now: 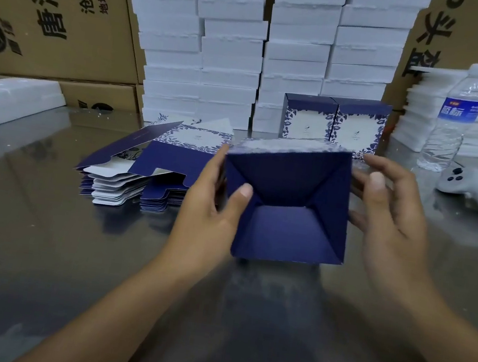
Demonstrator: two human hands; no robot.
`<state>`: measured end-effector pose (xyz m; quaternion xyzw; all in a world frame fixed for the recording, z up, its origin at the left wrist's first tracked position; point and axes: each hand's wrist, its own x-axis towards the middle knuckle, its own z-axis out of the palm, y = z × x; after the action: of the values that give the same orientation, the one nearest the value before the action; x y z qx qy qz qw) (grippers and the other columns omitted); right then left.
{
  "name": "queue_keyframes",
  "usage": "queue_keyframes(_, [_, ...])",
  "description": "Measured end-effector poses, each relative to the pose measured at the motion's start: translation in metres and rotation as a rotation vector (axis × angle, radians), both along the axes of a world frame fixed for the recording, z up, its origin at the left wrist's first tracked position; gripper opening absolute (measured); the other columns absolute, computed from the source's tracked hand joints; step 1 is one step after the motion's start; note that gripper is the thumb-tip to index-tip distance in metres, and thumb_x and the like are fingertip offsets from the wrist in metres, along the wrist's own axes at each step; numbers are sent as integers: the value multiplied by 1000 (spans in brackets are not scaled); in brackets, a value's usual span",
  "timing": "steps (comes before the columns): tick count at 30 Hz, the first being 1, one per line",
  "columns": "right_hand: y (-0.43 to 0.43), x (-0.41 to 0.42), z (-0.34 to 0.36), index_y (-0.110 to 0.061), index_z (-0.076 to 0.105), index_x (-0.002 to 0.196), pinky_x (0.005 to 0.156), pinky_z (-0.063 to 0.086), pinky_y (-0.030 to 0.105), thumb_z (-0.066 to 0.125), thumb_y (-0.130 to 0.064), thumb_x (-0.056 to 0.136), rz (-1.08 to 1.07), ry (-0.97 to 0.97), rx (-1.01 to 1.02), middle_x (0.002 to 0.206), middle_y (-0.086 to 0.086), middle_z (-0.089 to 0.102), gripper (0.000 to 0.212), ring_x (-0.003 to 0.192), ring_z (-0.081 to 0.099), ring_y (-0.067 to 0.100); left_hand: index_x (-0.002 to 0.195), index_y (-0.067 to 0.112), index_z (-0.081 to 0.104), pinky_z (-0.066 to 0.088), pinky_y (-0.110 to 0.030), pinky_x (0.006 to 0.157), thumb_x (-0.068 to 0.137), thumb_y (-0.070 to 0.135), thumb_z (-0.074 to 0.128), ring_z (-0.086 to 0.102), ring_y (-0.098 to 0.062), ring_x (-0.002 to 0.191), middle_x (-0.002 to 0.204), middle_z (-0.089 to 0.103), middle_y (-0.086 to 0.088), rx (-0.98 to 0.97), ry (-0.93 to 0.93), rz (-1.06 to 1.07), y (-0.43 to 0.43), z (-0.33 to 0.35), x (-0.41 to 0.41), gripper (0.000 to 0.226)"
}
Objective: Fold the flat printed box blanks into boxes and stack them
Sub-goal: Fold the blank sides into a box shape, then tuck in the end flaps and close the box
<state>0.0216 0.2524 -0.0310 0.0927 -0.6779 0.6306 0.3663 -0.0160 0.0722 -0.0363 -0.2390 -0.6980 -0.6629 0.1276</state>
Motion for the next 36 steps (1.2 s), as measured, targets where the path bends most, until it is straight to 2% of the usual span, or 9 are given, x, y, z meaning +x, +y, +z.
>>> queue_keyframes(3, [1, -7, -5, -29, 50, 104, 89, 51, 25, 52, -14, 94, -24, -107, -61, 107, -10, 65, 18, 99, 63, 3, 118, 17, 59, 51, -18, 82, 99, 10, 45, 64, -2, 100, 108, 70, 9, 98, -64, 51, -3, 4, -4, 24])
queue_keyframes(8, [9, -15, -13, -16, 44, 131, 90, 42, 28, 58, -47, 85, -128, -549, -67, 129, 2, 53, 57, 112, 53, 12, 100, 15, 64, 55, -35, 84, 100, 15, 43, 68, -15, 90, 94, 74, 1, 314, -287, 60, -7, 2, -13, 22])
queue_keyframes(10, [13, -15, -12, -22, 56, 120, 90, 44, 31, 56, -59, 79, -81, -644, -111, 120, -4, 58, 55, 109, 56, 12, 102, 15, 65, 56, -33, 80, 101, 15, 41, 70, -16, 87, 94, 74, 0, 411, -382, 30, -8, 2, -16, 24])
queue_keyframes(14, [11, -6, -2, -32, 67, 84, 85, 43, 26, 53, -64, 71, 21, -483, -110, 91, -25, 69, 37, 95, 61, -8, 108, 9, 63, 58, -30, 77, 101, 14, 40, 70, -15, 83, 99, 73, -4, 513, -499, -47, -6, 3, -16, 25])
queue_keyframes(18, [10, -2, 5, -30, 73, 83, 88, 45, 28, 58, -66, 58, 157, -419, -146, 99, -18, 71, 47, 100, 62, -2, 111, 5, 61, 58, -28, 77, 101, 11, 38, 69, -16, 85, 104, 71, -8, 576, -562, -141, -3, 7, -12, 26])
queue_keyframes(22, [14, 0, 18, -18, 61, 95, 78, 49, 23, 64, -35, 66, 297, -286, -401, 88, -4, 72, 35, 81, 65, 7, 115, 5, 60, 58, -29, 79, 100, 16, 39, 68, -17, 89, 105, 70, -9, 551, -576, -179, -2, 9, -10, 28])
queue_keyframes(27, [19, 7, 33, -16, 56, 100, 85, 46, 22, 58, -21, 74, 229, 2, -411, 97, -3, 66, 26, 91, 61, 9, 117, 17, 53, 51, -31, 90, 96, 29, 46, 62, -14, 108, 112, 63, 1, 412, -470, -32, -2, 11, -10, 25])
queue_keyframes(32, [18, 12, 26, -18, 56, 97, 82, 42, 18, 61, -21, 90, -261, 242, 320, 89, -8, 63, 9, 86, 55, 7, 137, 36, 32, 43, -12, 97, 77, 49, 66, 48, 8, 121, 138, 45, 17, 157, -63, 20, -4, 11, 1, 70])
queue_keyframes(36, [9, 11, 11, -8, 59, 76, 74, 32, 37, 59, -23, 89, -609, 440, 1029, 73, 8, 59, 20, 74, 46, 22, 136, 60, 19, 27, -28, 113, 62, 55, 71, 24, 8, 137, 142, 27, 38, -75, 195, -41, -1, 6, 12, 91])
